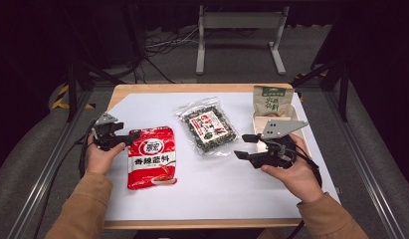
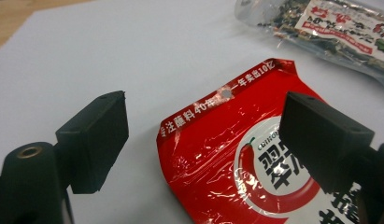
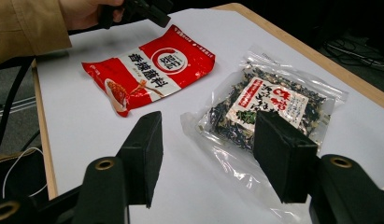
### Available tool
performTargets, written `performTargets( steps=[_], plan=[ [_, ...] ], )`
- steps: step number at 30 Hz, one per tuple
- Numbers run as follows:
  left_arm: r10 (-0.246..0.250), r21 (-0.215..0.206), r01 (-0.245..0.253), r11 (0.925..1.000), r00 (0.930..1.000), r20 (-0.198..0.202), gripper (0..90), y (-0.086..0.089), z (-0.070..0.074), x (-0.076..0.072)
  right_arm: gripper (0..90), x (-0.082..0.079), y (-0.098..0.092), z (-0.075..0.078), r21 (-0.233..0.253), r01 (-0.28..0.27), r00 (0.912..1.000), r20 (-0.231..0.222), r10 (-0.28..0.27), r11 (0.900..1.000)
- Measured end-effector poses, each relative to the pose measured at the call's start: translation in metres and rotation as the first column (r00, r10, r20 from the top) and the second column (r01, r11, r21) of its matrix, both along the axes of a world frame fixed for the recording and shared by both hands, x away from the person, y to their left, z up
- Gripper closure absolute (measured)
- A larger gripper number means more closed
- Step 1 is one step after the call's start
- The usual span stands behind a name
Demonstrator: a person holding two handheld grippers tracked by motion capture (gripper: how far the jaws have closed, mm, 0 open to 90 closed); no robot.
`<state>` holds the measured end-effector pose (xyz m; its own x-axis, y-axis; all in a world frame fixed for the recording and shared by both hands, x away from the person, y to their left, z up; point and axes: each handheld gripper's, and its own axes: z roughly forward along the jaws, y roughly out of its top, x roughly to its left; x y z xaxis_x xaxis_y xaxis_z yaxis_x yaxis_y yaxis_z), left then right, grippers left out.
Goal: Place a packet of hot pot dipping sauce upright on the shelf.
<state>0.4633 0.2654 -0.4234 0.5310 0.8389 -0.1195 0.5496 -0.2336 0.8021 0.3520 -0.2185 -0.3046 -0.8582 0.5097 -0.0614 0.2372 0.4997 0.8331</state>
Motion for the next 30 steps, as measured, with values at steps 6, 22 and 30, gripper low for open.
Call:
performTargets(
  steps=[6,22,30],
  plan=[
    [0.026,0.002,-0.026,0.9997,0.9992,-0.030,18.2,-0.001,-0.010,0.006,42.9,0.000,-0.001,-0.005,0.008,0.002,1.0000,-0.008,-0.002,1.000],
    [-0.006,-0.033,0.002,0.9994,0.9938,-0.111,23.5,0.002,-0.024,0.015,42.7,-0.002,0.002,-0.011,0.013,0.008,0.9999,-0.012,-0.007,1.000],
    [-0.015,-0.058,0.006,0.9983,0.9867,-0.162,26.5,0.005,-0.028,0.018,42.6,-0.002,0.002,-0.011,0.024,-0.003,0.9998,-0.020,0.004,1.000]
  ],
)
